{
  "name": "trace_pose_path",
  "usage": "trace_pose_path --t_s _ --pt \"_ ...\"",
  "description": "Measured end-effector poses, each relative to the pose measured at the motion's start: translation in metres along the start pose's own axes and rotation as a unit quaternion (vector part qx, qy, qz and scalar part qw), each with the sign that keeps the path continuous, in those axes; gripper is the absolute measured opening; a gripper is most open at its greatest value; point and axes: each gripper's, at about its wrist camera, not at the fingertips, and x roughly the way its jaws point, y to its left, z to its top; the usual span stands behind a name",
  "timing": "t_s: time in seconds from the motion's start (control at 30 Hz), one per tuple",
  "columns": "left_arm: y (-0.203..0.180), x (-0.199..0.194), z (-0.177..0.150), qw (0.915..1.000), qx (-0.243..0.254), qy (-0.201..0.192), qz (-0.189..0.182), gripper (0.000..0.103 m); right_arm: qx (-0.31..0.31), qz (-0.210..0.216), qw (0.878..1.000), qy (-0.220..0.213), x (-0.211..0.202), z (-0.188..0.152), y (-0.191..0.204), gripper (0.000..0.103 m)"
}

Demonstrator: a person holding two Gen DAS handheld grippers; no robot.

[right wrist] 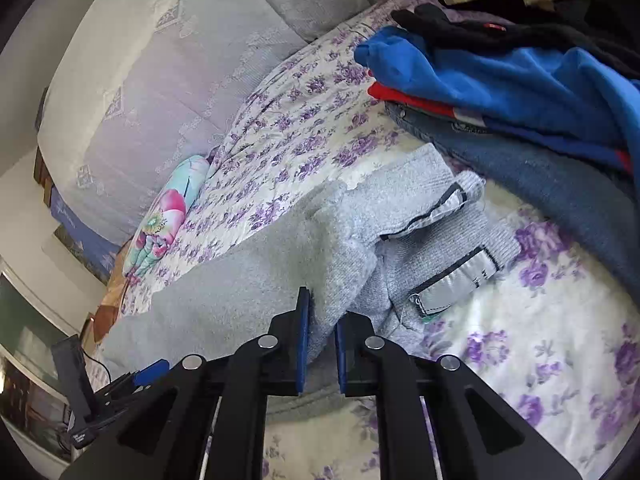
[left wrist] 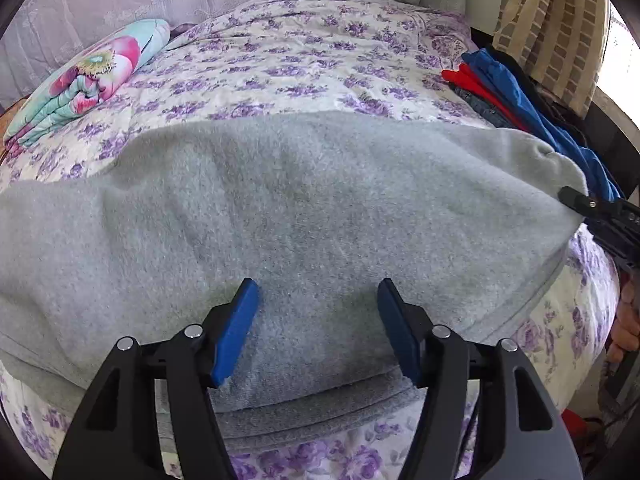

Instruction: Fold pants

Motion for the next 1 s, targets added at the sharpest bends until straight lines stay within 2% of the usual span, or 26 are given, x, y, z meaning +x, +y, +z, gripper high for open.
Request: trace_pose_path --t_s 0.1,0.2,0.3,0.33,0.4,0.47,0.53,0.6,0.67,0.73,0.8,0.87,0.93,1.0 --pt "-0.008 -0.001 -0.006 0.9994 0.02 -0.015 0.024 0.061 -0.011 -0.012 1.0 0.023 0.001 -0.001 -0.007 0.011" --pt "-0.008 -0.002 -0.008 0.9992 0.017 -0.019 0.031 0.061 -0.014 -0.023 0.999 0.038 0.01 -0.007 -0.012 0.012" --pt "-0.005 -0.009 -0.009 0.9994 0.005 -0.022 0.028 0.061 -0.004 -0.021 0.999 0.033 -0.003 -0.007 -0.009 0.02" --pt "-0.004 -0.013 -0.009 0.9994 0.001 -0.024 0.024 0.059 -0.002 -0.025 0.999 0.024 -0.013 -0.007 -0.007 0.029" --pt "-0.005 -0.023 -0.009 0.999 0.0 -0.037 0.023 0.059 -0.039 -0.055 0.998 -0.015 -0.036 -0.009 0.005 0.036" --pt "-0.006 -0.034 -0.008 0.998 0.003 -0.057 0.029 0.059 -0.085 -0.077 0.992 -0.053 -0.056 -0.012 0.022 0.036" --pt "-0.006 -0.041 -0.005 0.9971 0.005 -0.068 0.033 0.06 -0.125 -0.062 0.987 -0.081 -0.065 -0.015 0.044 0.036" --pt "-0.006 -0.042 -0.002 0.9968 0.003 -0.07 0.04 0.06 -0.171 -0.053 0.98 -0.09 -0.058 -0.018 0.07 0.036" --pt "-0.004 -0.037 -0.003 0.9969 0.001 -0.06 0.051 0.06 -0.205 -0.039 0.975 -0.075 -0.037 -0.022 0.092 0.036" --pt "0.001 -0.028 -0.006 0.9972 -0.003 -0.045 0.06 0.06 -0.227 -0.025 0.973 -0.037 -0.009 -0.028 0.109 0.035" --pt "0.006 -0.015 -0.01 0.9973 -0.004 -0.024 0.07 0.061 -0.24 -0.033 0.97 0.025 0.026 -0.04 0.114 0.035" --pt "0.013 -0.006 -0.016 0.9977 -0.012 -0.019 0.063 0.067 -0.224 -0.047 0.969 0.093 0.06 -0.054 0.102 0.037" --pt "0.016 -0.006 -0.018 0.998 -0.015 -0.025 0.057 0.069 -0.22 -0.034 0.971 0.088 0.058 -0.056 0.097 0.037" --pt "0.018 -0.01 -0.017 0.9981 -0.019 -0.028 0.051 0.068 -0.187 -0.012 0.979 0.075 0.04 -0.049 0.094 0.037"
